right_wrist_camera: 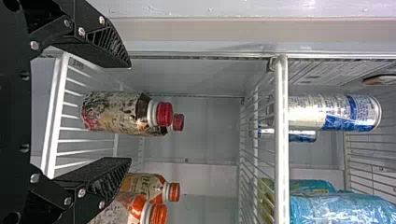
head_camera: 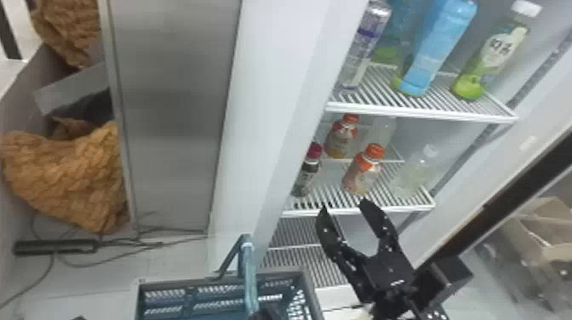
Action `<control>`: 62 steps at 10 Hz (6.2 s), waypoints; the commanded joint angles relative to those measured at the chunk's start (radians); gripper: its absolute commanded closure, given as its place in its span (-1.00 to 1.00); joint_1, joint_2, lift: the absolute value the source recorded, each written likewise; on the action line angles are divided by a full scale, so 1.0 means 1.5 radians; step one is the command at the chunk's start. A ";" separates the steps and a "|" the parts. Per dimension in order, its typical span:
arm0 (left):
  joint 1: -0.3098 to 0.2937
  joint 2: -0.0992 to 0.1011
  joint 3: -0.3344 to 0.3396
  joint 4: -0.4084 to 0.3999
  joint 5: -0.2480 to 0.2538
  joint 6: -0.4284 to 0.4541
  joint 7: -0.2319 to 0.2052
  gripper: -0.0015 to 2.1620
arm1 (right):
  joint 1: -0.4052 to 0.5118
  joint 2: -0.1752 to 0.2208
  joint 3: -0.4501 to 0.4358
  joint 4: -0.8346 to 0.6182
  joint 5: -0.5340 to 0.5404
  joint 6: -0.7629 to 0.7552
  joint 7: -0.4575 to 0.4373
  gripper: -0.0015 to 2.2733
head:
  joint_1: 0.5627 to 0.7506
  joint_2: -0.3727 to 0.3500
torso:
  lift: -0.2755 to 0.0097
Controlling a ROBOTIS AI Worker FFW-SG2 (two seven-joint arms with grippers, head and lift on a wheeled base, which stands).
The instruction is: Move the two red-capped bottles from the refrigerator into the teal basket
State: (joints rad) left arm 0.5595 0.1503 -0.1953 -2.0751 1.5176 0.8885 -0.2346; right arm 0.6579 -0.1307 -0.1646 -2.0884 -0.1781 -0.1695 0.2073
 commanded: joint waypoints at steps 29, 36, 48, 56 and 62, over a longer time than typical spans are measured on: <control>-0.008 0.002 -0.009 0.008 0.007 0.003 0.000 0.07 | -0.345 -0.028 0.100 0.421 0.008 -0.108 -0.022 -0.69 | 0.41 -0.94 | -0.64; -0.008 0.003 -0.008 0.010 0.011 0.003 0.000 0.07 | -0.277 -0.031 0.095 0.316 -0.055 -0.106 -0.039 -0.33 | 0.41 -0.94 | -0.64; -0.005 0.002 -0.003 0.010 0.009 0.000 -0.004 0.07 | 0.054 -0.013 -0.058 -0.269 -0.102 0.394 0.028 -0.33 | 0.41 -0.94 | -0.64; 0.003 0.001 0.004 0.008 0.005 0.002 -0.007 0.07 | 0.080 -0.022 -0.080 -0.421 -0.066 0.782 0.114 -0.33 | 0.41 -0.94 | -0.64; 0.000 0.002 0.003 0.008 0.001 0.005 -0.006 0.07 | 0.070 -0.028 -0.039 -0.413 -0.081 0.831 0.128 -0.33 | 0.41 -0.94 | -0.64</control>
State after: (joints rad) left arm 0.5603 0.1516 -0.1901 -2.0629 1.5208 0.8945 -0.2441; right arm 0.7650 -0.1730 -0.2286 -2.7062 -0.3039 1.0731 0.3978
